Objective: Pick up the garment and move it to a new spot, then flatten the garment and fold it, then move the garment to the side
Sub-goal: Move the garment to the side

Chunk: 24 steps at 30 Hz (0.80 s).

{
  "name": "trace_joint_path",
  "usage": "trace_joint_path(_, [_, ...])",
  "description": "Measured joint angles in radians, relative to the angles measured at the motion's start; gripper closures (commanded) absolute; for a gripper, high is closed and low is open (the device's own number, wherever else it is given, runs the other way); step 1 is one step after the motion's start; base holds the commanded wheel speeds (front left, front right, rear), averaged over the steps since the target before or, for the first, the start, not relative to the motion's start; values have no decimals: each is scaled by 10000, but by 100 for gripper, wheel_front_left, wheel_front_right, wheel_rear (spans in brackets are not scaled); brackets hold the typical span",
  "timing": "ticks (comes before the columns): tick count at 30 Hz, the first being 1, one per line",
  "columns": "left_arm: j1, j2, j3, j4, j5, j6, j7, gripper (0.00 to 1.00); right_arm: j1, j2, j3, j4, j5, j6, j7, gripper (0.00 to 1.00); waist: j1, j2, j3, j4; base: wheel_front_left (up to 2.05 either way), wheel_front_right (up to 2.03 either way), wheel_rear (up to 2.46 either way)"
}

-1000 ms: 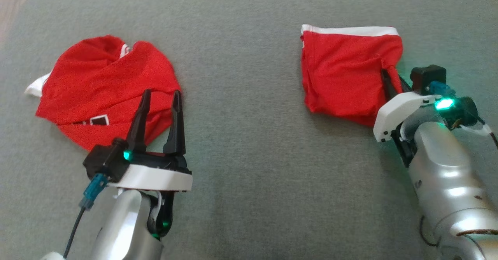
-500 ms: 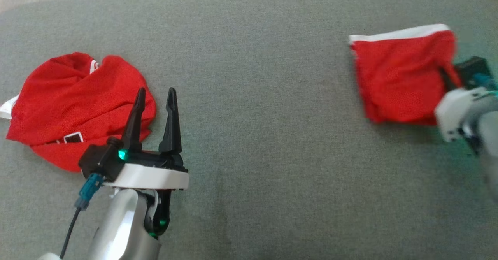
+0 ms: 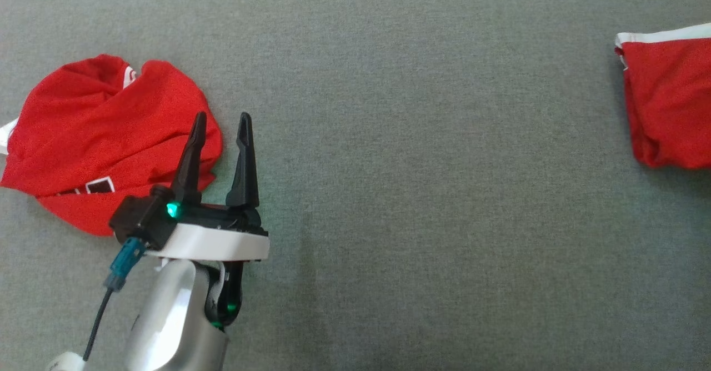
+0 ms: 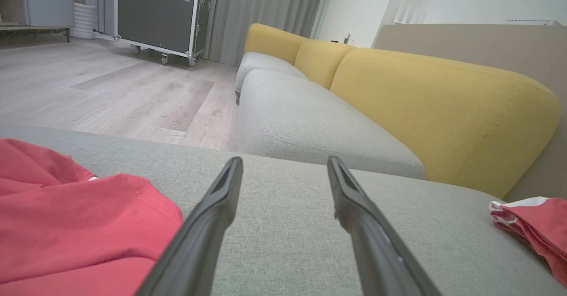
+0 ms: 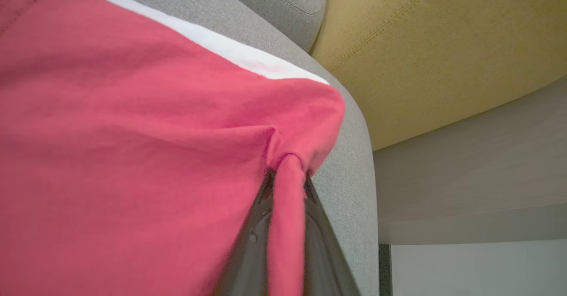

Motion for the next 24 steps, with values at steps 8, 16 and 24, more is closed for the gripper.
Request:
trace_joint_path(8, [-65, -2, -4, 13, 31, -79, 0, 0, -22, -96, -408, -132, -190, 0, 111, 100, 0, 0, 196, 38, 0, 0, 0])
trace_joint_path(16, [-125, -4, 77, 119, 105, -81, 0, 0, -7, 63, -1455, -550, -355, 0, 247, 0, 0, 0, -206, -99, 0, 0, 0])
trace_joint_path(24, [179, -2, 408, 4, 115, -88, 0, 0, 36, 1538, -3145, -1381, -8, 0, 94, 0, -2, 0, -1065, -391, 0, 0, 0])
